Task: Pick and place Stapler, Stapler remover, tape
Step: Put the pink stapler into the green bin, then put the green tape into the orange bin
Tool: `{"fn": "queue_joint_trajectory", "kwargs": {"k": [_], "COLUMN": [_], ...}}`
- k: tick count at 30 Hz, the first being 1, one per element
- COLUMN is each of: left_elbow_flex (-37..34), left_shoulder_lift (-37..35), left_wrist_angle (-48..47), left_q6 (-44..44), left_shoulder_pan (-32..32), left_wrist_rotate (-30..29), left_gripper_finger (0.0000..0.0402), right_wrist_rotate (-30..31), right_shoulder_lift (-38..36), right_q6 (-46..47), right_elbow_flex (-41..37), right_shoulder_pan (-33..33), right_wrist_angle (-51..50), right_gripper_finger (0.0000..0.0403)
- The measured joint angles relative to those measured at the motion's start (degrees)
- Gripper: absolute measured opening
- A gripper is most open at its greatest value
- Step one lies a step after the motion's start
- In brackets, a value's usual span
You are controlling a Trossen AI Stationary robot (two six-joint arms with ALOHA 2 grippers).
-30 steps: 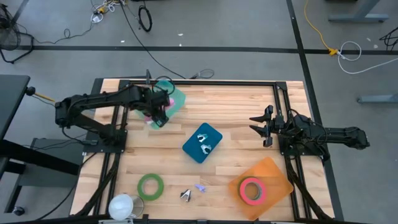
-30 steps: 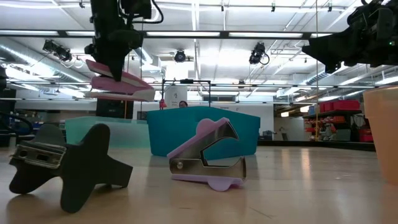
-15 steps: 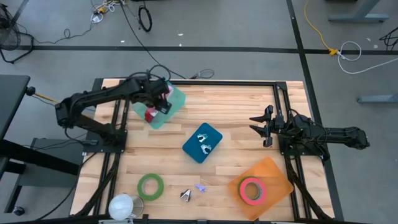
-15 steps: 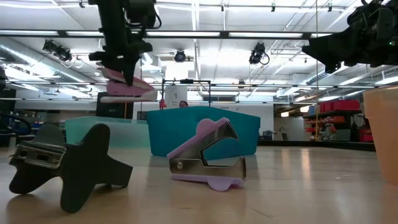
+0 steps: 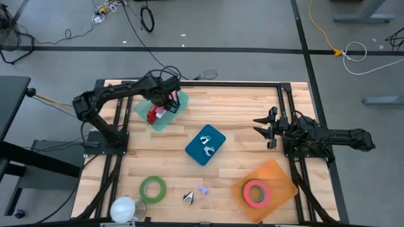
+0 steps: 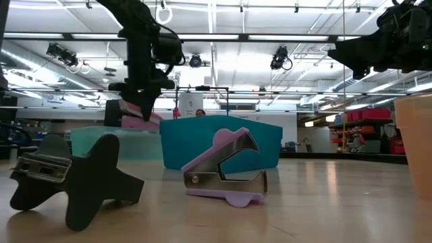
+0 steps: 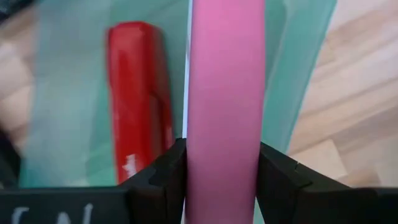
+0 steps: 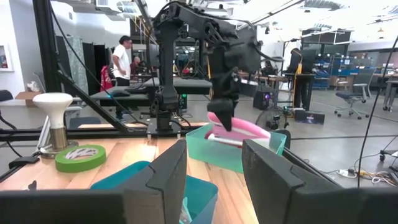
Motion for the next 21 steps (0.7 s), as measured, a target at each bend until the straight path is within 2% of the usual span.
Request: {"fn": "queue_joint_trajectory", "kwargs": {"k": [4,12,21], "left_elbow_flex": [0.00,0.00,0.00], "left_shoulder_lift": [1.71,1.77,1.77], "left_wrist_angle": [0.70,0.91,1.11], "left_q6": [0.30,0.28,-0.12], "left_shoulder_pan": [0.42,0.40,0.11], "left_wrist_rotate": [2.18,1.25,1.08], "left_gripper_finger": [0.0158,0.0162,0.0246], "right_wrist_rotate": [0.02,0.02,0.00], "right_shoulder_lift": [0.00,0.00,0.02], "right_q6": [0.00,0.01,-0.01], "right_elbow_flex": [0.00,0.00,0.00], "right_shoulder_pan": [0.00,0.00,0.00], "right_wrist_angle": [0.00,0.00,0.00], "right_gripper_finger": [0.0155,0.0155,0.0155]}}
